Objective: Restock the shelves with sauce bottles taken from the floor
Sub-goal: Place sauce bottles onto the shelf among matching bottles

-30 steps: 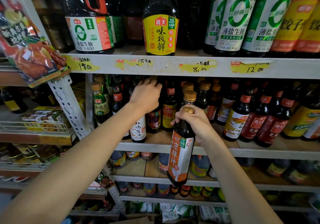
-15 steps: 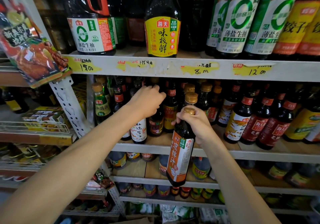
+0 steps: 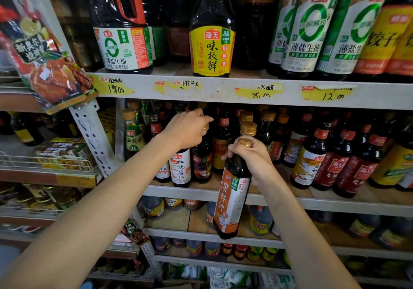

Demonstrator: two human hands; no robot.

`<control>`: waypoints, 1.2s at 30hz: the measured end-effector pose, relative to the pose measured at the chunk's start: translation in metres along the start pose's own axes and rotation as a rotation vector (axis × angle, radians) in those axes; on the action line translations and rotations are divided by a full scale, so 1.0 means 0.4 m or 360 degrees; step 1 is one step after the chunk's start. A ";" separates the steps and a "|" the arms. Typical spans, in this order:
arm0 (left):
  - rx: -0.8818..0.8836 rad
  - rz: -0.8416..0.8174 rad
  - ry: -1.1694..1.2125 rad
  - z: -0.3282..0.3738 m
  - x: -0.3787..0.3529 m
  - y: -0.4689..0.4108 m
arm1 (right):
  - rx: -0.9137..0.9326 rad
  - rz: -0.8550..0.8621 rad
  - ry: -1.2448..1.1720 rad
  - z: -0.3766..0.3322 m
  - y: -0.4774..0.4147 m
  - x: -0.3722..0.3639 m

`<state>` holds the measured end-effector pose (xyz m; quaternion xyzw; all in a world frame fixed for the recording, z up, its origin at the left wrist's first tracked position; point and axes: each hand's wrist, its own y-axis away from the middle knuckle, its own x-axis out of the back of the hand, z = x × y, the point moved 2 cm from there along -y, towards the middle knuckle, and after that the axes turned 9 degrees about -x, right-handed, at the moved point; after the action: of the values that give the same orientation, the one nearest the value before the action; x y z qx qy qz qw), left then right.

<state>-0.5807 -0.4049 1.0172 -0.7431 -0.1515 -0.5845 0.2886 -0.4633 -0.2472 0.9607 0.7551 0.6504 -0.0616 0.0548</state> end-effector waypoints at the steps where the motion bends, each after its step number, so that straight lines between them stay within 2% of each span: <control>1: 0.0008 0.0020 -0.0053 0.000 -0.006 0.000 | 0.0003 -0.0001 0.0002 0.000 -0.002 0.001; 5: 0.0058 0.0041 -0.0282 0.014 -0.036 -0.006 | 0.0022 0.0007 0.0019 0.006 -0.003 0.006; 9: 0.0121 0.0100 -0.0306 0.025 -0.044 -0.023 | 0.0068 -0.0010 0.0024 0.016 -0.002 0.008; 12: 0.0175 0.0168 -0.0181 0.032 -0.044 -0.036 | 0.0097 -0.0028 0.0037 0.023 -0.008 0.010; 14: 0.0173 0.0199 0.0059 0.032 -0.038 -0.053 | 0.0126 -0.0041 0.0051 0.023 -0.014 0.008; 16: 0.0195 0.0155 0.0261 0.025 -0.028 -0.081 | 0.0154 -0.0050 0.0067 0.021 -0.018 0.006; 21: 0.0340 -0.0111 0.0436 -0.016 -0.019 -0.170 | 0.0208 -0.0056 0.0057 0.022 -0.018 0.005; 27: 0.0481 -0.0280 0.0385 -0.083 -0.055 -0.225 | 0.0260 -0.0056 0.0038 0.021 -0.013 0.013; 36: 0.0523 -0.0326 0.0359 -0.107 -0.085 -0.273 | 0.0336 -0.0022 0.0068 0.033 -0.020 0.014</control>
<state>-0.6850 -0.3410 1.0187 -0.5967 -0.2863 -0.6575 0.3600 -0.4707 -0.2429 0.9467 0.7534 0.6464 -0.1139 -0.0393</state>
